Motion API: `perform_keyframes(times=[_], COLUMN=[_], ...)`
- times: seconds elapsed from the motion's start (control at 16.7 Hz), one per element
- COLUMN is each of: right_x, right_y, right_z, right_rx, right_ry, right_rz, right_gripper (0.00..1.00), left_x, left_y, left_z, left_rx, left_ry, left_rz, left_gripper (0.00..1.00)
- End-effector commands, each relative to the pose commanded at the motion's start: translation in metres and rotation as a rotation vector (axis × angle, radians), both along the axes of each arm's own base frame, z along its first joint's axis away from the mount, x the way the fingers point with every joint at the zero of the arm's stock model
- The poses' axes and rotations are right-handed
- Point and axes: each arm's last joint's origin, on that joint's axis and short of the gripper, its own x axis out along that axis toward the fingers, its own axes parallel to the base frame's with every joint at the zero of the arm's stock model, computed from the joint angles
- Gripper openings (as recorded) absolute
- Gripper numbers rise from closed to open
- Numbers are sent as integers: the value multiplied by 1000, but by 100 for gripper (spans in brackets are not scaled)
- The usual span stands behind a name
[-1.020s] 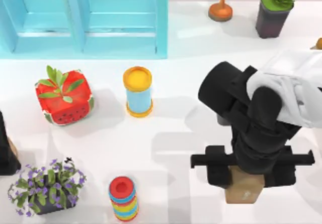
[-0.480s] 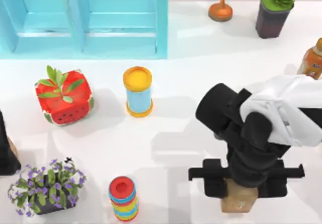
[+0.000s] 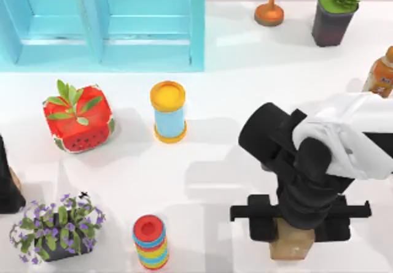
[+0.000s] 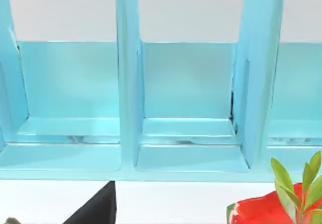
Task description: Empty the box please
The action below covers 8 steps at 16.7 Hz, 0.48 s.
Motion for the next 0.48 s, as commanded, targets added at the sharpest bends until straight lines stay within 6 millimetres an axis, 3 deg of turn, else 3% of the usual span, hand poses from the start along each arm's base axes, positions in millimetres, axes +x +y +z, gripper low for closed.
perform_keyframes(times=[0.48], right_x=[0], right_y=[0], right_z=[0], right_rx=[0], right_ry=[0], right_rz=[0], right_gripper=[90], left_x=[0], left_y=[0], left_z=[0], left_rx=[0], left_ry=[0], left_rz=[0], left_gripper=[100])
